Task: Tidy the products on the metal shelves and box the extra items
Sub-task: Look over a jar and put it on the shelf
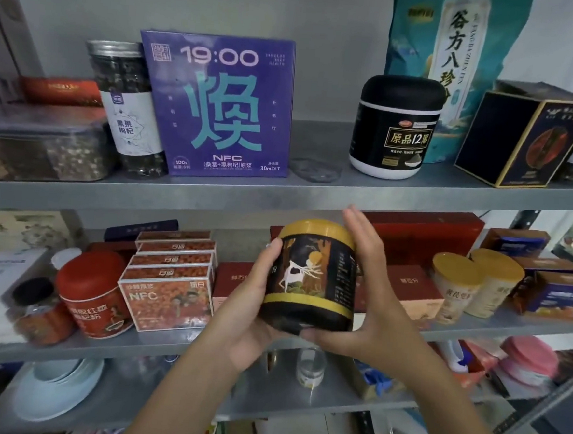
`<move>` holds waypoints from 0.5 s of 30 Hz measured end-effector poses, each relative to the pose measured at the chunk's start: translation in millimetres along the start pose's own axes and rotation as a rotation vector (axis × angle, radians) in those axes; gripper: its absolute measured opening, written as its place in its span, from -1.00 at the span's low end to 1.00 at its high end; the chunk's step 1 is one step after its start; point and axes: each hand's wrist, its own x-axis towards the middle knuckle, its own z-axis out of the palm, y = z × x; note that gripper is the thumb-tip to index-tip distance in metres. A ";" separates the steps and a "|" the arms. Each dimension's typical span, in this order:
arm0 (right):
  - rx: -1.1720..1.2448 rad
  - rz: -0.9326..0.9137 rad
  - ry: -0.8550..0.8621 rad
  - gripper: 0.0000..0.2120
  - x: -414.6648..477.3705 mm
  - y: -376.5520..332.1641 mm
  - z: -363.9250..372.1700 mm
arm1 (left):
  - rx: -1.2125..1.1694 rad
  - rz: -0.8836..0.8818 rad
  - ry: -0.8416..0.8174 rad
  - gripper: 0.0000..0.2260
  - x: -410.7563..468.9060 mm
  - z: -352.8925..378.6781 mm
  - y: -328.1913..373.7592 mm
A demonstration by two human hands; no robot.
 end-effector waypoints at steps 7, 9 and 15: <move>0.519 0.273 0.036 0.15 -15.7 19.8 24.5 | -0.346 -0.210 -0.090 -0.45 -3.1 -1.1 -12.7; 0.533 0.276 0.085 0.12 -14.8 18.7 23.5 | -0.358 -0.217 -0.110 -0.43 -3.1 -1.7 -14.3; 0.315 0.180 0.050 0.15 -18.3 5.6 1.1 | 0.142 0.077 0.081 -0.56 -0.6 -13.0 -5.6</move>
